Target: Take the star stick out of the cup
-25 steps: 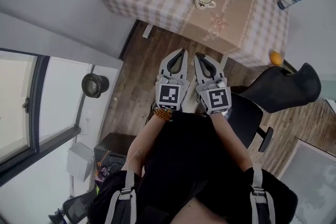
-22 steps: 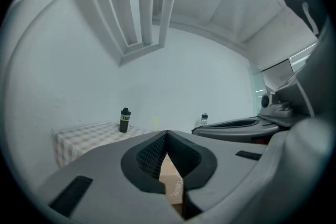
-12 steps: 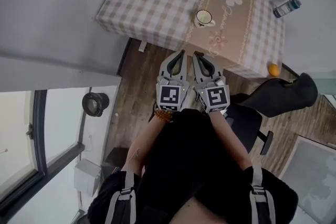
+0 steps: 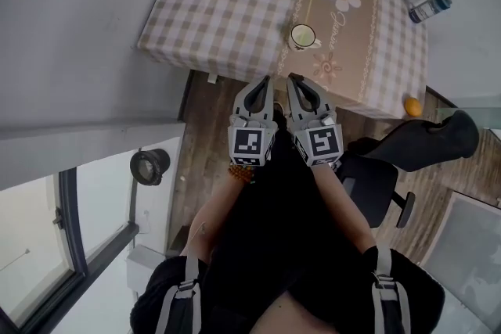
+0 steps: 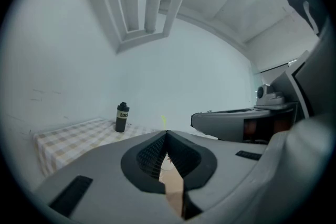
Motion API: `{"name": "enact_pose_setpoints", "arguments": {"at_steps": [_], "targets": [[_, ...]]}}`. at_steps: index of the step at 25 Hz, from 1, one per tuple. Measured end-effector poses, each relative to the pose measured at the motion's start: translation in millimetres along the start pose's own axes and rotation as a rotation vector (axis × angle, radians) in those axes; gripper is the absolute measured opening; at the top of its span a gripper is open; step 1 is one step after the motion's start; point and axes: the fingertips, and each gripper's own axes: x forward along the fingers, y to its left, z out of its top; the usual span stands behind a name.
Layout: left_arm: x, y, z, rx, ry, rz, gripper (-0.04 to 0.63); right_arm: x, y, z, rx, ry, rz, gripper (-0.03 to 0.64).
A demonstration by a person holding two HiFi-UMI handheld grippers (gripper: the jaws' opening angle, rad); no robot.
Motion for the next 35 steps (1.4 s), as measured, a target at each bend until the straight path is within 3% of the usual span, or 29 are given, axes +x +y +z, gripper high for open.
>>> {"name": "enact_pose_setpoints", "arguments": {"at_steps": [14,23,26,33,35], "targets": [[94.8,-4.7,-4.5,0.013,0.057,-0.073,0.002,57.6,-120.2,-5.7,0.074,-0.006,-0.020,0.005],[124.0,0.7,-17.2,-0.014,0.058,-0.093,0.002,86.9,-157.5,-28.4,0.281,0.020,0.277,0.005],[130.9,3.8,-21.2,-0.017,0.066,-0.088,0.000,97.4,-171.6,-36.0,0.344,0.024,0.303,0.005],[142.0,1.5,-31.4,-0.014,0.094,-0.089,0.002,121.5,-181.8,-64.8,0.380,0.082,0.360,0.006],[141.6,2.3,-32.4,-0.012,0.097,-0.081,0.002,126.9,-180.8,-72.7,0.397,0.096,0.389,0.068]]}}
